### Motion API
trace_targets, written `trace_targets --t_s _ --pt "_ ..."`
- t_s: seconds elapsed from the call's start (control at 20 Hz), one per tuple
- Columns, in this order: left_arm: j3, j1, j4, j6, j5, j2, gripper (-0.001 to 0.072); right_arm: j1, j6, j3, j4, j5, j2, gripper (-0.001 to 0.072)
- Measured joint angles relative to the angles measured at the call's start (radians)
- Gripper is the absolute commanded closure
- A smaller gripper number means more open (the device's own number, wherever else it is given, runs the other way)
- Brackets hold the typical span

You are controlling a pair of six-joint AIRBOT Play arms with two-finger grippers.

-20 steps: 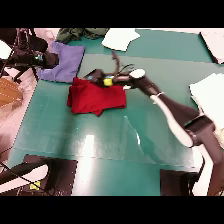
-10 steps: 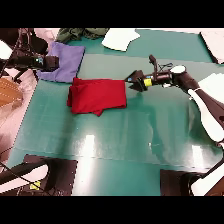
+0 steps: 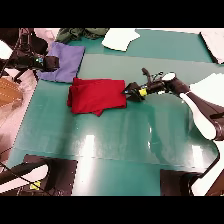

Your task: Fold the shirts.

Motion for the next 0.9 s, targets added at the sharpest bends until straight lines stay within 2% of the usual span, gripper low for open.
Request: trace_targets --t_s 0.2,0.25,0.3,0.35,0.5,0.6,0.75,0.9 --pt "0.000 0.000 -0.002 0.000 0.002 0.000 0.0675 0.091 0.038 0.122 -0.022 -0.062 -0.062 0.0010" --pt "0.000 0.000 -0.004 0.000 0.002 0.000 0.0676 0.115 0.058 0.172 -0.028 -0.075 -0.089 0.0128" --pt "0.000 0.000 -0.006 0.000 0.002 0.000 0.0676 0.139 0.077 0.228 -0.038 -0.084 -0.120 0.0559" --pt "0.000 0.000 -0.008 0.000 0.002 0.000 0.0676 0.159 0.092 0.281 -0.043 -0.088 -0.152 0.0692" --pt "0.000 0.000 -0.015 0.000 -0.001 0.000 0.0676 0.199 0.109 0.420 -0.029 -0.086 -0.190 0.0696" --pt "0.000 0.000 -0.015 0.000 -0.006 0.000 0.0676 0.190 0.123 0.438 -0.043 -0.081 -0.160 0.0697" --pt "0.000 0.000 -0.018 0.000 -0.008 0.000 0.0676 0.113 0.148 0.397 -0.068 -0.092 -0.038 0.0696" --pt "0.000 0.000 -0.019 0.000 -0.011 0.000 0.0676 -0.026 0.227 0.370 -0.147 -0.092 0.113 0.0696"
